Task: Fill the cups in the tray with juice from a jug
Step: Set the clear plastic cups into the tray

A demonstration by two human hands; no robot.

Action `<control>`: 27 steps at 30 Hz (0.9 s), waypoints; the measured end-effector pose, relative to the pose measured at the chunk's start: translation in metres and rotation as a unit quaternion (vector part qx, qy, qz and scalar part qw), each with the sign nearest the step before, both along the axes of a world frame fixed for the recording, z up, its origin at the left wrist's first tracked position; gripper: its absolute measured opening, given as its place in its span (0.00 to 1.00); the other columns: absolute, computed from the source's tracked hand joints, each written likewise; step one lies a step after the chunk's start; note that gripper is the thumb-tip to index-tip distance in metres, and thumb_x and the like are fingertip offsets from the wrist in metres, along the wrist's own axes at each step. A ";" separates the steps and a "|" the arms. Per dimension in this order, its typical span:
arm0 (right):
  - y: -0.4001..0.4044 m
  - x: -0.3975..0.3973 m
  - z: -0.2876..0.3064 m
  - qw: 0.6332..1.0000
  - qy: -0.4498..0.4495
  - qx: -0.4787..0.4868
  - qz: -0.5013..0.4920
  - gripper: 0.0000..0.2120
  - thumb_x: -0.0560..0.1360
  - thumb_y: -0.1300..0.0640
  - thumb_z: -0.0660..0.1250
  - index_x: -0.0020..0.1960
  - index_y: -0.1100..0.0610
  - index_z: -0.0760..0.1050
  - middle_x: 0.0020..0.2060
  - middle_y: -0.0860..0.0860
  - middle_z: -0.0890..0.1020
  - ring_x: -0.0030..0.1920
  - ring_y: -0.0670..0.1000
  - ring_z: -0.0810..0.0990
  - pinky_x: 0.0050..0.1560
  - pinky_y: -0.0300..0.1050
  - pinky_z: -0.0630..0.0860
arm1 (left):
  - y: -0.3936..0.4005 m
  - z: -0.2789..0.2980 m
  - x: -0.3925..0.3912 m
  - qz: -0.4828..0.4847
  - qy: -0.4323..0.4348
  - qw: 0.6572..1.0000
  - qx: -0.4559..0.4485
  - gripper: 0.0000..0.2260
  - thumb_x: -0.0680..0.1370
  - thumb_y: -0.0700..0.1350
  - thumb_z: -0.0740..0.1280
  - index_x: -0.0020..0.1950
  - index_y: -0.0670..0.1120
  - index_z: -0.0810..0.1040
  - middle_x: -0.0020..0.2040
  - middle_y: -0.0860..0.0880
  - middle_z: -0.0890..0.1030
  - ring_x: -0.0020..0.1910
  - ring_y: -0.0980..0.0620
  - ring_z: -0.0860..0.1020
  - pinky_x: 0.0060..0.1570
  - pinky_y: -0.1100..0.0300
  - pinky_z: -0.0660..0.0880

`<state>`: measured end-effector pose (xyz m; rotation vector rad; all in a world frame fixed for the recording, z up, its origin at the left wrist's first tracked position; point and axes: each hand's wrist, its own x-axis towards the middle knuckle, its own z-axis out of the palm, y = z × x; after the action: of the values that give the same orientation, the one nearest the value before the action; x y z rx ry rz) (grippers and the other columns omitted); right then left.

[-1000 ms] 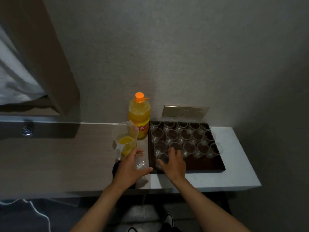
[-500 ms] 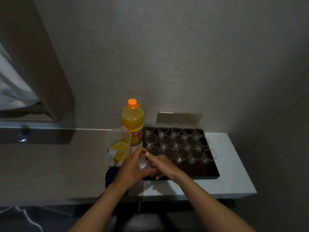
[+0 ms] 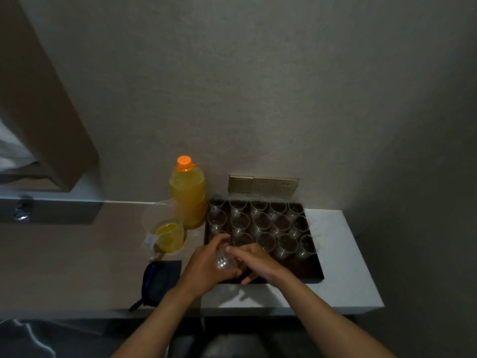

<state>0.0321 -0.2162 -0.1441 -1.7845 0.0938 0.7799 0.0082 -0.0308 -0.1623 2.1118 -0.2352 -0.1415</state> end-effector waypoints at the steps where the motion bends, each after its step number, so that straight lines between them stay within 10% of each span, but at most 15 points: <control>1: -0.004 0.001 -0.001 1.000 0.001 0.003 -0.009 0.26 0.80 0.39 0.66 0.60 0.62 0.81 0.51 0.61 0.86 0.45 0.51 0.85 0.46 0.51 0.83 | -0.002 0.000 0.000 0.004 -0.002 1.000 -0.003 0.41 0.63 0.59 0.82 0.72 0.57 0.69 0.58 0.62 0.81 0.56 0.68 0.78 0.56 0.65 0.78; 17: -0.069 0.003 -0.021 0.981 -0.063 -0.060 -0.171 0.23 0.79 0.38 0.67 0.55 0.58 0.80 0.44 0.53 0.82 0.42 0.51 0.83 0.42 0.49 0.84 | 0.007 -0.015 0.005 0.028 0.008 1.000 0.005 0.38 0.65 0.55 0.83 0.71 0.57 0.70 0.62 0.59 0.80 0.61 0.65 0.77 0.61 0.61 0.78; 21: -0.074 -0.005 -0.041 0.943 -0.226 -0.236 -0.071 0.19 0.73 0.35 0.72 0.53 0.49 0.78 0.49 0.45 0.79 0.48 0.44 0.79 0.49 0.42 0.78 | 0.007 -0.016 0.005 0.029 0.015 0.999 0.001 0.38 0.64 0.55 0.83 0.70 0.58 0.71 0.61 0.59 0.81 0.60 0.66 0.78 0.61 0.62 0.78; 27: -0.049 -0.017 -0.064 0.929 -0.280 -0.244 0.006 0.27 0.72 0.44 0.77 0.66 0.50 0.72 0.61 0.46 0.72 0.59 0.45 0.75 0.59 0.38 0.74 | 0.008 -0.014 0.005 0.023 0.026 0.999 -0.010 0.38 0.64 0.53 0.83 0.70 0.58 0.70 0.60 0.59 0.81 0.59 0.65 0.79 0.61 0.60 0.78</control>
<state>0.0154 -0.2655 -0.2078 -2.4220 -0.1136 0.2313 0.0135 -0.0229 -0.1759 2.0895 -0.1557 -0.1655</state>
